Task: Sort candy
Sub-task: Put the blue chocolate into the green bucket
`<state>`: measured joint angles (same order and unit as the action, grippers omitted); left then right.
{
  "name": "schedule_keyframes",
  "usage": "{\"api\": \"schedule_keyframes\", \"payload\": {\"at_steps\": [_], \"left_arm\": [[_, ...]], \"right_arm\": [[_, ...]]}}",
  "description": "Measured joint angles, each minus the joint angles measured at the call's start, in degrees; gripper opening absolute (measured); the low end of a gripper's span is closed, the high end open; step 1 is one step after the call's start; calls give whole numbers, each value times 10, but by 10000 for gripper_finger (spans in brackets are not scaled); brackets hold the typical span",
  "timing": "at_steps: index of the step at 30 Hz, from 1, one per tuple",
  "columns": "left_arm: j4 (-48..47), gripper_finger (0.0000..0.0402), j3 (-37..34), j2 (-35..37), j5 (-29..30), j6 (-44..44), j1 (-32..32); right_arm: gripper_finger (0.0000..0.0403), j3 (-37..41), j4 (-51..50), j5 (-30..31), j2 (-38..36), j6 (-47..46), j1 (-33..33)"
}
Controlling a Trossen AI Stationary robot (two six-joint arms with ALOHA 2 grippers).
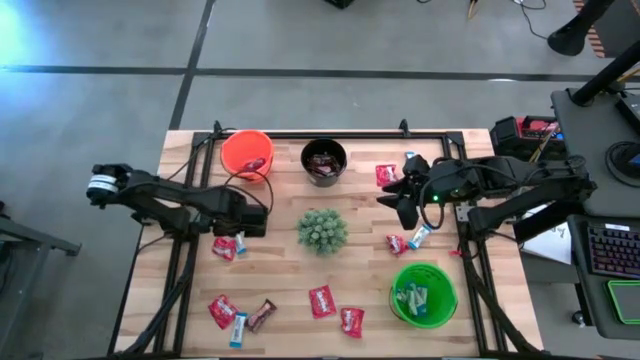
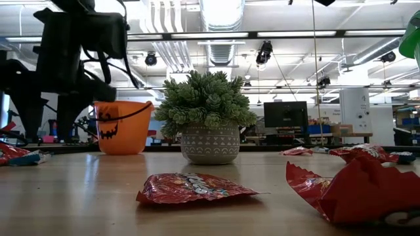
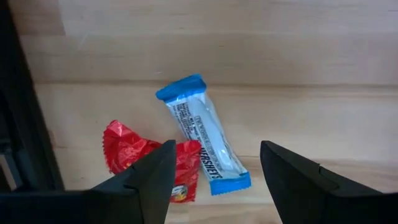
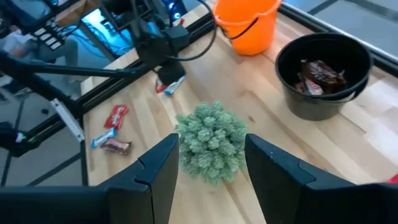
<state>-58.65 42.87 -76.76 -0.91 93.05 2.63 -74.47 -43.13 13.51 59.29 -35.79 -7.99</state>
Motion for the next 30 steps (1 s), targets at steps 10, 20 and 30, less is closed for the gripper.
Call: {"api": "schedule_keyframes", "payload": {"at_steps": [10,20,30], "left_arm": [[-8,215,-13,-22,-18,60,0],[-4,215,-30,-19,-28,64,-1],[22,193,-32,-19,-2,63,-6]], "right_arm": [[173,0,-4,-38,0,1,0],[173,0,-4,-65,0,4,-4],[173,0,-4,-65,0,4,-4]]}}
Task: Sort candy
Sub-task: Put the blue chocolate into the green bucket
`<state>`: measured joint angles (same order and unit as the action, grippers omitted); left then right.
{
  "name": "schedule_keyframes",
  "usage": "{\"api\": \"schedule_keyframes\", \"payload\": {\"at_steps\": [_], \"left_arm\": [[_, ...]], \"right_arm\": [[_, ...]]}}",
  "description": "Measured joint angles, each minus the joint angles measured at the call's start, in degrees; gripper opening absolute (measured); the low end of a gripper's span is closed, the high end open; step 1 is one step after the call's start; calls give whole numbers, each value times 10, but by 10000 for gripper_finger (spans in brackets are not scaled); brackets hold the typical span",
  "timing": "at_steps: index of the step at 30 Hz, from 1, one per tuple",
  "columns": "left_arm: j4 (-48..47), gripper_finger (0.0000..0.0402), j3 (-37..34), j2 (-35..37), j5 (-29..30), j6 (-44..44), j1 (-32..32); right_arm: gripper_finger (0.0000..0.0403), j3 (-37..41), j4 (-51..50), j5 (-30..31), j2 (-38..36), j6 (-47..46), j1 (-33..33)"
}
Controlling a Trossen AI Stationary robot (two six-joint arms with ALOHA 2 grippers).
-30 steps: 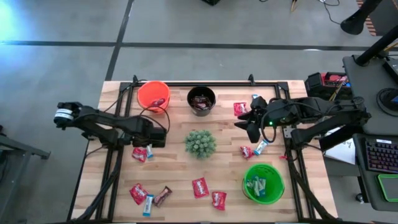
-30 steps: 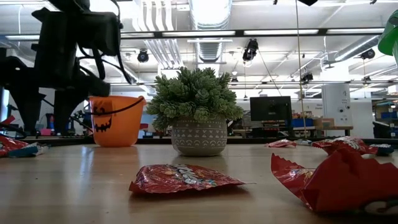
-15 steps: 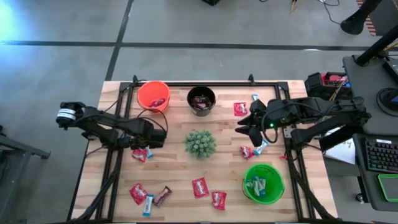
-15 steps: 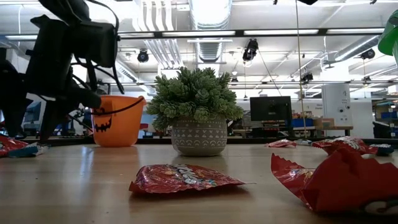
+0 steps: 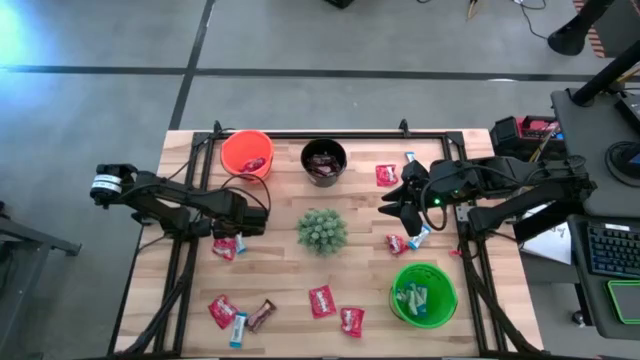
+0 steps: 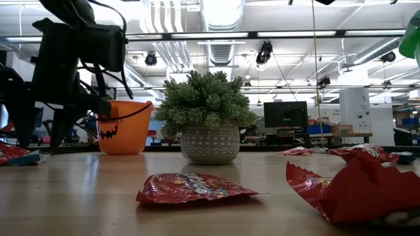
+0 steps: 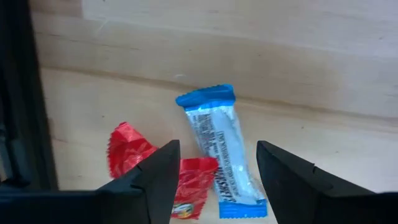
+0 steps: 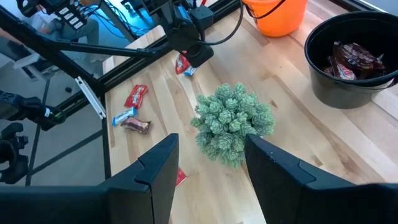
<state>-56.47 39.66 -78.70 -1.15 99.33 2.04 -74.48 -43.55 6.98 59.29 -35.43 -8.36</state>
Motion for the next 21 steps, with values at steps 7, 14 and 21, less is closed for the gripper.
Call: {"api": "schedule_keyframes", "payload": {"at_steps": [7,14,21], "left_arm": [[2,180,-1,0,9,0,0],[20,187,-1,0,29,-24,0],[15,196,-13,0,15,-20,0]], "right_arm": [[173,0,0,0,0,-1,0],[173,0,0,0,0,-1,0],[173,0,0,0,0,-1,0]]}}
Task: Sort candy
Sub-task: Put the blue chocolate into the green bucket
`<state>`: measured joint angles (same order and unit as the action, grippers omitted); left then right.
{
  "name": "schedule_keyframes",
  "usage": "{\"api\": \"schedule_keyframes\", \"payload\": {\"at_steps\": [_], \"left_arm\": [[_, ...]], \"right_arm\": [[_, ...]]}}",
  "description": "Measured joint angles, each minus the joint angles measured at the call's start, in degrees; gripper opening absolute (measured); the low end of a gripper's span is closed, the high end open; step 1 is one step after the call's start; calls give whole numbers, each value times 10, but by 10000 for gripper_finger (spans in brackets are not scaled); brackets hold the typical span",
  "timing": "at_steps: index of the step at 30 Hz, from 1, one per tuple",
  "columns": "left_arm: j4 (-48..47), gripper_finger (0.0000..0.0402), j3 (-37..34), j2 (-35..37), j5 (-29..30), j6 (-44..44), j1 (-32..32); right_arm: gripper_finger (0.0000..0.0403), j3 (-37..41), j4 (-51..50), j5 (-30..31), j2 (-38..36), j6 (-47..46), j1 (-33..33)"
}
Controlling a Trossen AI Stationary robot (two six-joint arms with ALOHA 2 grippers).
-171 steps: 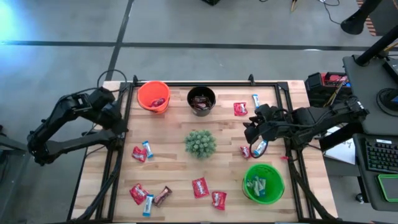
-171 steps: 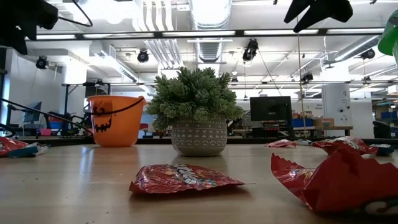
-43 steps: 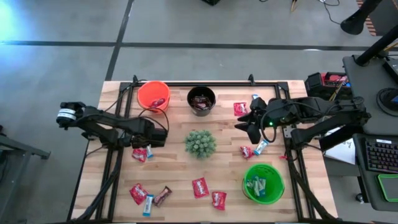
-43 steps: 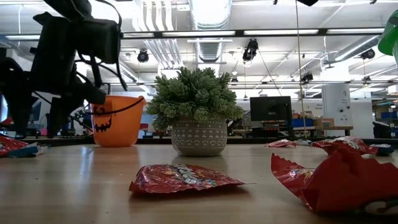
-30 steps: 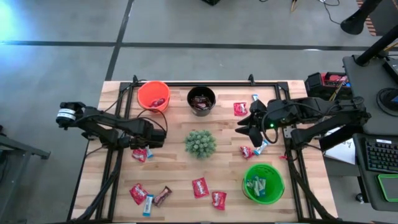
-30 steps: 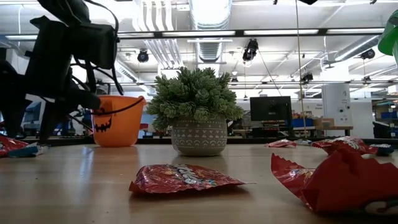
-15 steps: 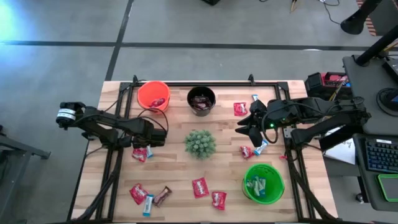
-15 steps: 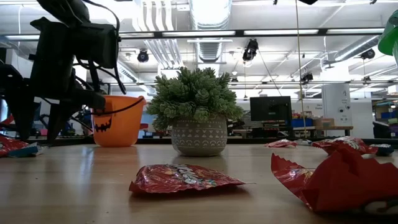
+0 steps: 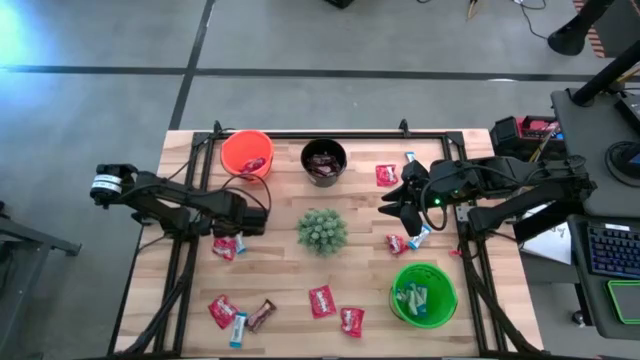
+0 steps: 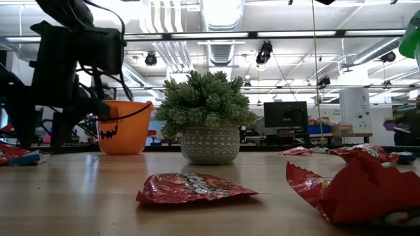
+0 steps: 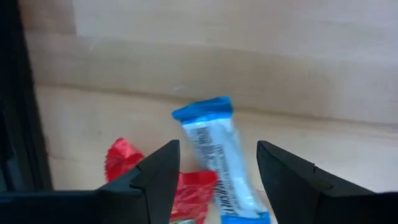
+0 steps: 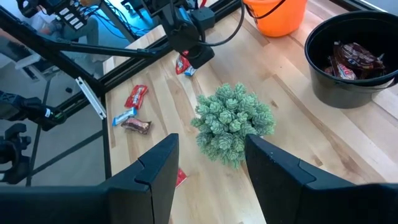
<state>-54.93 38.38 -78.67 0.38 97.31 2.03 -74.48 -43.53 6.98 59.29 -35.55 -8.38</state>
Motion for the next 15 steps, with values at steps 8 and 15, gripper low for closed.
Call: {"api": "schedule_keyframes", "payload": {"at_steps": [8,15], "left_arm": [[56,196,-33,0,-28,10,0],[69,182,-43,2,-24,11,0]], "right_arm": [[173,0,1,0,0,0,0],[173,0,7,0,0,0,0]]}}
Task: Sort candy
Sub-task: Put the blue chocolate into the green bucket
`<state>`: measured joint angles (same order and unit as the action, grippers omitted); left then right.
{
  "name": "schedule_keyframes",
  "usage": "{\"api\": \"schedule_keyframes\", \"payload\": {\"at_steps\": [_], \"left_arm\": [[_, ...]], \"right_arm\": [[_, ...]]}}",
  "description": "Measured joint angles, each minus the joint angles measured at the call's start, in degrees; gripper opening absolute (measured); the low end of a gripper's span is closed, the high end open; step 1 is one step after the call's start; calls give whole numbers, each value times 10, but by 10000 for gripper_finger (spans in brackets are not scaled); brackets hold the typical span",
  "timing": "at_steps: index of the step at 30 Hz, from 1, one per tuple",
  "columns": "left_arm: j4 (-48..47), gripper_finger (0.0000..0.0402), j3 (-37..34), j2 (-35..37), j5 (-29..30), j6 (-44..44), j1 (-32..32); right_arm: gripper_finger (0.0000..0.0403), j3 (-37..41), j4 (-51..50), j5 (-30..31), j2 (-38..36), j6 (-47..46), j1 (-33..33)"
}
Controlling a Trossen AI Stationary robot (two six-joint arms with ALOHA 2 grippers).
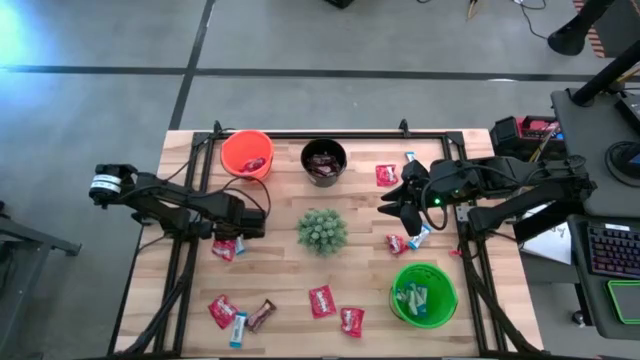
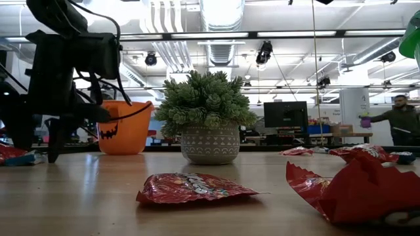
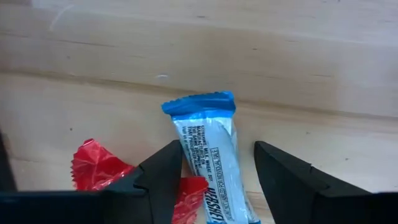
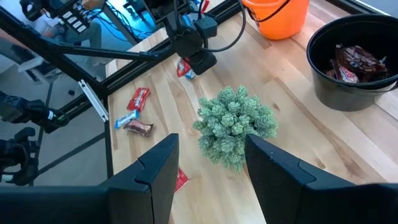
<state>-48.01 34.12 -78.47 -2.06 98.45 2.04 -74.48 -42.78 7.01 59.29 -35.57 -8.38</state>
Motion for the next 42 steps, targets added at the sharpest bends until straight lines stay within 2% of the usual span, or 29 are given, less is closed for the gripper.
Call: {"api": "schedule_keyframes", "payload": {"at_steps": [4,11,13,20,32,37,42], "left_arm": [[5,139,-1,0,1,0,0],[-4,26,-1,-1,1,-16,0],[-5,10,-1,-1,1,-17,0],[-24,6,24,-3,1,-44,0],[-77,1,146,-3,15,-142,11],[-97,1,216,-3,44,-237,12],[-104,1,290,-2,85,-354,12]], "right_arm": [[173,0,0,0,0,0,0],[173,0,0,0,0,-6,0],[173,0,0,0,0,-5,0],[173,0,0,0,0,-5,0],[173,0,-5,2,0,16,0],[173,0,-5,14,0,22,1],[173,0,-14,80,1,16,2]]}}
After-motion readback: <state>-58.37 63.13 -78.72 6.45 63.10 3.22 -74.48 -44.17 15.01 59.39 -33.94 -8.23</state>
